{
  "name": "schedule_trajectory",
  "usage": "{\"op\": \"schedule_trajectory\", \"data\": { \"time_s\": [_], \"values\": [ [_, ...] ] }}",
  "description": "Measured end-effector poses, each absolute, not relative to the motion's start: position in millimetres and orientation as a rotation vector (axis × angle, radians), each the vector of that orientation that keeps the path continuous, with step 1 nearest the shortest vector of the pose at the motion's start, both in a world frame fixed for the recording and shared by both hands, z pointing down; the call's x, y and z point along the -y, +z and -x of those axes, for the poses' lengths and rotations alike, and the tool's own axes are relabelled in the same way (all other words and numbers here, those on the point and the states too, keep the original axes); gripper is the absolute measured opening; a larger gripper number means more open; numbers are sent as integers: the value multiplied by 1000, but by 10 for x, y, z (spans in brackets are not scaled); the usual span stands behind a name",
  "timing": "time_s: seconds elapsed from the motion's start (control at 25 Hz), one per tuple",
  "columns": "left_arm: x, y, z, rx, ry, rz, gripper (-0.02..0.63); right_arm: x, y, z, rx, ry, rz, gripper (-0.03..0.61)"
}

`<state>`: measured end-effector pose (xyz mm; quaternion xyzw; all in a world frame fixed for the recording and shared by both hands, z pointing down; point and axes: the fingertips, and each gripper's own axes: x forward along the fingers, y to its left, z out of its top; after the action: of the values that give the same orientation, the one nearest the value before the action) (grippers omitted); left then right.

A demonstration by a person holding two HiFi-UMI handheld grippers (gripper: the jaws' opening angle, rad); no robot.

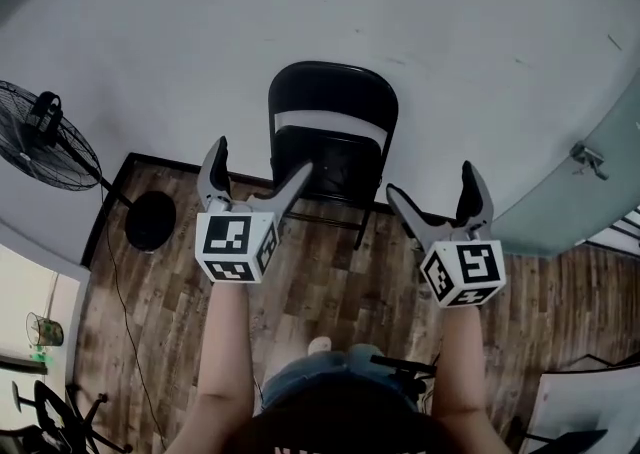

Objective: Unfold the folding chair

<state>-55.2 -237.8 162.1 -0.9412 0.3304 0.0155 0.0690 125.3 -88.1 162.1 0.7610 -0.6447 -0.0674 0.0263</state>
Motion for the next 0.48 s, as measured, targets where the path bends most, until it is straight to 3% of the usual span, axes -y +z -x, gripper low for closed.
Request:
{"op": "schedule_trajectory", "data": {
  "time_s": [0.48],
  "values": [
    [3110, 2041, 58, -1040, -31, 2868, 569, 1639, 2034, -1889, 1948, -114, -2321, 568]
  ]
}}
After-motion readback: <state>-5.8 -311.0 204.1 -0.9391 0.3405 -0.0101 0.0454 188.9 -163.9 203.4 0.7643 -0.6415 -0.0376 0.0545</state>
